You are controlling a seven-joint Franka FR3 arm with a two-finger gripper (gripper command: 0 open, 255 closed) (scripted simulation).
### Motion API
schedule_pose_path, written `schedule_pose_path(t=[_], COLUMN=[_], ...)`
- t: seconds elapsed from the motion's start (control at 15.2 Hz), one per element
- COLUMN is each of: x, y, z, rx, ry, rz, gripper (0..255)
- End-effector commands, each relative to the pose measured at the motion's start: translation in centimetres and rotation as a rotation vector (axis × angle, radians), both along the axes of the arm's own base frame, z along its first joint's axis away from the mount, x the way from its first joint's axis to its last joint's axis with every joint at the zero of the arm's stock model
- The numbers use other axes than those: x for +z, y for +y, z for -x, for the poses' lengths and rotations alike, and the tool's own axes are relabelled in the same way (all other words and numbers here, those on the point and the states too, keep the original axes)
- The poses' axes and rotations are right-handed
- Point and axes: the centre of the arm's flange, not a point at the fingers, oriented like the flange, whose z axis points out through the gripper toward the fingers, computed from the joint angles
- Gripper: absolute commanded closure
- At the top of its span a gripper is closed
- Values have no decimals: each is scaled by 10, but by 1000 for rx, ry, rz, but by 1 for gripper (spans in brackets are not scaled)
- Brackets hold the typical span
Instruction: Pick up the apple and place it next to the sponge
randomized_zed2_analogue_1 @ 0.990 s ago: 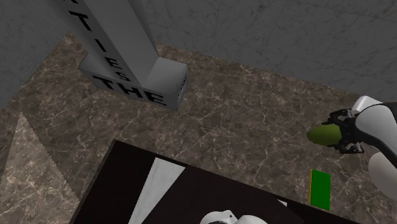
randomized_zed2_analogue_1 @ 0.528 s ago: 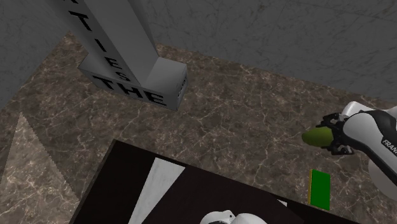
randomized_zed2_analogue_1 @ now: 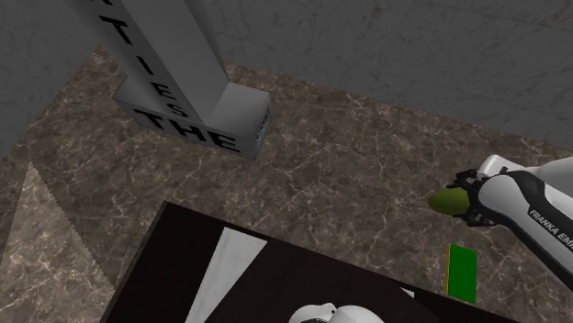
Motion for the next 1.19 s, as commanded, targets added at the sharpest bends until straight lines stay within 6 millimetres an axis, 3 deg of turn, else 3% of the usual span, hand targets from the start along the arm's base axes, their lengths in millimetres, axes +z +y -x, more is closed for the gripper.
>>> schedule_pose_path(t=[0.0,0.33,0.4,0.73,0.99,1.12], x=[-2,-2,-2,-2,47,47], y=[0,0,0,0,1,1], z=[0,0,0,0,7,7], rx=[0,0,0,0,0,0], ry=[0,0,0,0,0,0], rz=[0,0,0,0,0,0], gripper=[255,255,0,0,0,0])
